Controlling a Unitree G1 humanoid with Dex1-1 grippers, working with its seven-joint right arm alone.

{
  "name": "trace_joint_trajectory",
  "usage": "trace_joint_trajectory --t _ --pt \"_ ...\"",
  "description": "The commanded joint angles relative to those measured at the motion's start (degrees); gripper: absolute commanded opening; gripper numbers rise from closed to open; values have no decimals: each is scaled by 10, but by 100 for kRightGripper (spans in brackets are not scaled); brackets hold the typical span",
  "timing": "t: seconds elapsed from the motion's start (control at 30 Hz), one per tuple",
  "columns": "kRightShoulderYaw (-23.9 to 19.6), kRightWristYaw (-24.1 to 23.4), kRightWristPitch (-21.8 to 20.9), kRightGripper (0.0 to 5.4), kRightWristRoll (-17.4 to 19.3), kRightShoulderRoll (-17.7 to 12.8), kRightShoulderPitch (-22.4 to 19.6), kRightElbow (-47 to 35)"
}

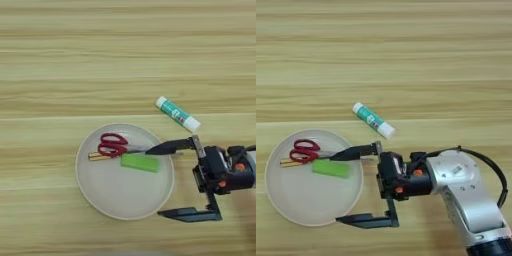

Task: Move the objects on the table

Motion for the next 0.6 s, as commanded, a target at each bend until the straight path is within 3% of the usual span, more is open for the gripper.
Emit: trace_joint_trajectory --t 0.03,0.6 --pt "16 -18 -11 538 -20 -17 -7 -29" --pt "94 -84 -64 538 -121 11 7 -23"
